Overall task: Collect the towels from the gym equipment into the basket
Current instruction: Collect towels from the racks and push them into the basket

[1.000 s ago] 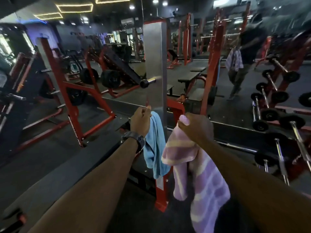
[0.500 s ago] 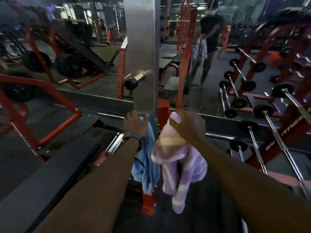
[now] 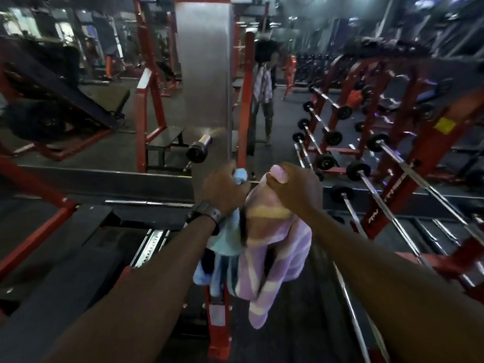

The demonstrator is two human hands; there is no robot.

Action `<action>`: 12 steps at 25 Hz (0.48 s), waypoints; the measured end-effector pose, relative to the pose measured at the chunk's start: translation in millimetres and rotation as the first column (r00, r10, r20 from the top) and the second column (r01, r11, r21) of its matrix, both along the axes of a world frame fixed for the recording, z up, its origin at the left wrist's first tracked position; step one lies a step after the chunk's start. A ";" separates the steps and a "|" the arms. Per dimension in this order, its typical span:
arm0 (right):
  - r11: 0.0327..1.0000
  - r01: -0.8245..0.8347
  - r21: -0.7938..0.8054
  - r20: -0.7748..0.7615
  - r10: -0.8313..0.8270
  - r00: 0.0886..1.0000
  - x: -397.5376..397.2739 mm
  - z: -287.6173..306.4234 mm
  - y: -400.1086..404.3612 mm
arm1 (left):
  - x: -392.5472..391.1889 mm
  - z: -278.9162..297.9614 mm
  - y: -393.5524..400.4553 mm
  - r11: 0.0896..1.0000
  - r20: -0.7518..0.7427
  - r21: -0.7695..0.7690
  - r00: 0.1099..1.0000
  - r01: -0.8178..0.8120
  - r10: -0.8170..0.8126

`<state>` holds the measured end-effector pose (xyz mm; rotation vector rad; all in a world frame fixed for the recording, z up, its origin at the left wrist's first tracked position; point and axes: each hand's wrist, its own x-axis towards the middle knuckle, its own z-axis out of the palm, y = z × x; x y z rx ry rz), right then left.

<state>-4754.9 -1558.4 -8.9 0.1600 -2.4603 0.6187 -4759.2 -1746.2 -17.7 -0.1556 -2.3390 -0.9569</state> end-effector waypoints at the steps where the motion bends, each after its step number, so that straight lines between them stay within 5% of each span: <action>1: 0.998 0.059 -0.034 -0.019 -0.060 0.998 6.0 13.5 14.1 | 1.2 21.5 14.7 0.998 -0.042 0.033 0.998 0.056 -0.054; 6: 0.945 0.241 -0.219 -0.176 -0.282 0.943 80.8 103.4 116.5 | 31.0 120.0 102.4 0.914 -0.118 0.169 0.928 0.370 -0.354; 12: 0.865 0.442 -0.238 -0.377 -0.502 0.778 242.6 194.2 225.6 | 133.8 223.3 239.9 0.666 -0.277 0.263 0.715 0.698 -0.641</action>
